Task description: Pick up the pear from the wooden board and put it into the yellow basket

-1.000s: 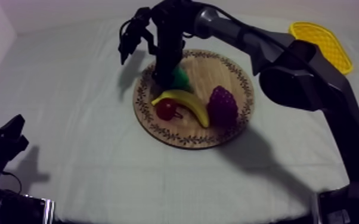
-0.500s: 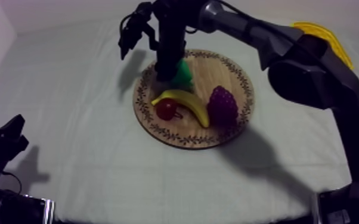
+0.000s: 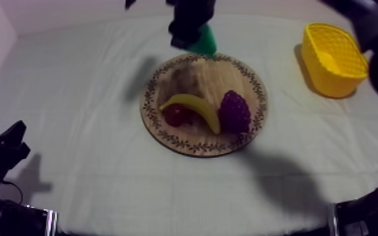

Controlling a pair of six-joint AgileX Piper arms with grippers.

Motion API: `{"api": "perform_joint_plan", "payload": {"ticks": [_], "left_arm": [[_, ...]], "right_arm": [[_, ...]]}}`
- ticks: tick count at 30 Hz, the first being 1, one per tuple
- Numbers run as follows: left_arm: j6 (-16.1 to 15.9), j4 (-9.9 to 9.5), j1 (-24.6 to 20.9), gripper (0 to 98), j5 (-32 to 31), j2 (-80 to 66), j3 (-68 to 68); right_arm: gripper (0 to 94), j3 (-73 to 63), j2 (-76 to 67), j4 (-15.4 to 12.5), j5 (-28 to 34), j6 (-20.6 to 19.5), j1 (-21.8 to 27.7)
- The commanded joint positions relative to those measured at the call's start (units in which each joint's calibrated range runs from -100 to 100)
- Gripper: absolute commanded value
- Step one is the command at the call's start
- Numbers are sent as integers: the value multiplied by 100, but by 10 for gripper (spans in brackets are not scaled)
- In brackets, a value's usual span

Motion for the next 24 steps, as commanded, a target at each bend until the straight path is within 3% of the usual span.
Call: {"api": "perform_joint_plan", "payload": {"ticks": [1, 9, 24], "left_arm": [[0, -2, -1, 1, 0, 0, -2], [0, -2, -1, 1, 0, 0, -2], [0, -2, -1, 1, 0, 0, -2]], "right_arm": [[353, 63, -696, 6, 42, -352, 78], [346, 376, -1494, 17, 129, -1087, 722], [347, 517, -1215, 97, -46, -822, 2834]]}}
